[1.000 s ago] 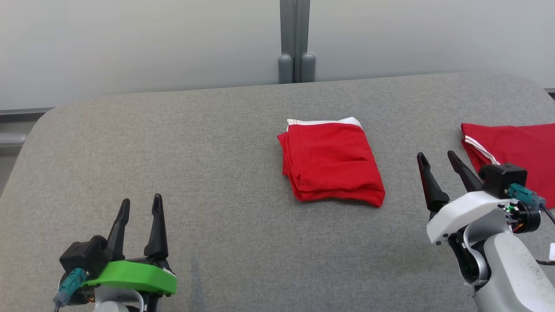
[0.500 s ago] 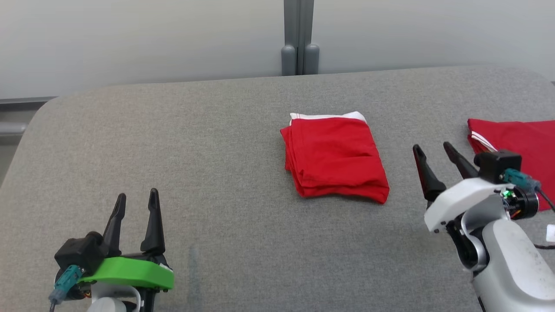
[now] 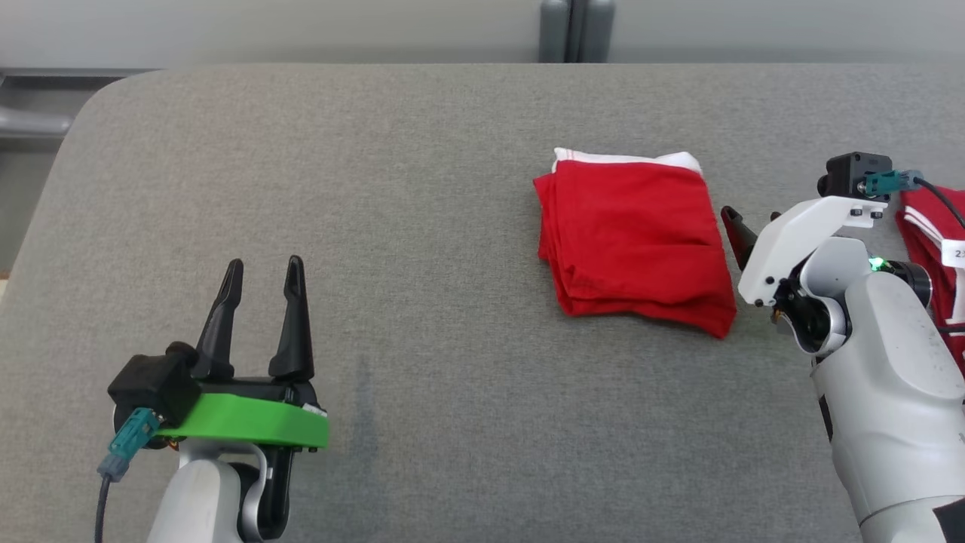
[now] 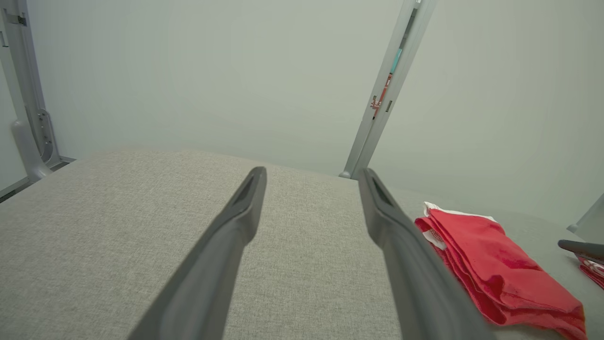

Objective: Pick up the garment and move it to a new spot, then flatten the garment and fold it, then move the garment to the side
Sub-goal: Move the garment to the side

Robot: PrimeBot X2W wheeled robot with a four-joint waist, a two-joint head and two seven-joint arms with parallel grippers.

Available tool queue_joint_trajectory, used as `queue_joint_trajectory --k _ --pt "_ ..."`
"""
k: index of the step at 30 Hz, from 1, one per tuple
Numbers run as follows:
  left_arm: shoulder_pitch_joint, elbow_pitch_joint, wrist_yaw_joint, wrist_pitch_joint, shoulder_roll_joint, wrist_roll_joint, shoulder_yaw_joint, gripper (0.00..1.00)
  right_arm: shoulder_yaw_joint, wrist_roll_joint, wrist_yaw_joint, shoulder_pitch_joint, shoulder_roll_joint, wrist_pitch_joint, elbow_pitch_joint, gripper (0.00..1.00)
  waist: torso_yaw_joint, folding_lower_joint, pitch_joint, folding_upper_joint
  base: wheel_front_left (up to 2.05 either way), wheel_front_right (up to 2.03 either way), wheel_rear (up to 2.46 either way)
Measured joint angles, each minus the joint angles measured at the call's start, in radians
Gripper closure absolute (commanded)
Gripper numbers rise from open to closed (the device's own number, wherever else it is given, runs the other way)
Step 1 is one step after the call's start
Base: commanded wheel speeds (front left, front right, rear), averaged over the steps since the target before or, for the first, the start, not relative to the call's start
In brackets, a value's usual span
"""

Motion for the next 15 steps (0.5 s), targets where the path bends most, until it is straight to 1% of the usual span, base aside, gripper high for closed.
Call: queue_joint_trajectory --k 3,7,10,13,14,15 --pt "-0.003 -0.004 0.000 0.000 -0.005 0.000 -0.012 0.00 -0.015 -0.020 0.000 -0.033 0.012 -0.007 0.048 0.00 0.035 0.0000 0.023 0.0000 0.00 0.00 0.00" --pt "-0.003 -0.005 0.000 0.000 -0.011 0.000 -0.020 0.00 -0.071 -0.075 0.000 -0.045 0.020 0.007 0.137 0.00 0.080 0.0000 0.050 0.0000 0.00 0.00 0.00" --pt "-0.003 -0.004 0.000 0.000 -0.013 0.000 -0.020 0.00 -0.121 -0.155 0.001 -0.052 0.025 0.024 0.189 0.00 0.106 0.0000 0.066 0.0000 0.00 0.00 0.00" --pt "-0.003 -0.003 0.000 0.000 -0.017 0.000 -0.021 0.00 -0.145 -0.147 0.000 -0.077 0.046 0.040 0.209 0.00 0.122 0.0000 0.078 -0.0001 0.00 0.00 0.00" --pt "-0.003 -0.003 0.000 0.000 -0.018 0.000 -0.020 0.00 -0.136 -0.152 -0.001 -0.080 0.048 0.047 0.212 0.42 0.125 0.0000 0.081 -0.0001 0.00 0.00 0.00" --pt "-0.003 -0.003 0.000 0.000 -0.018 0.000 -0.018 0.00 -0.128 -0.158 -0.001 -0.083 0.048 0.049 0.213 0.88 0.126 0.0000 0.084 -0.0001 0.00 0.00 0.00"
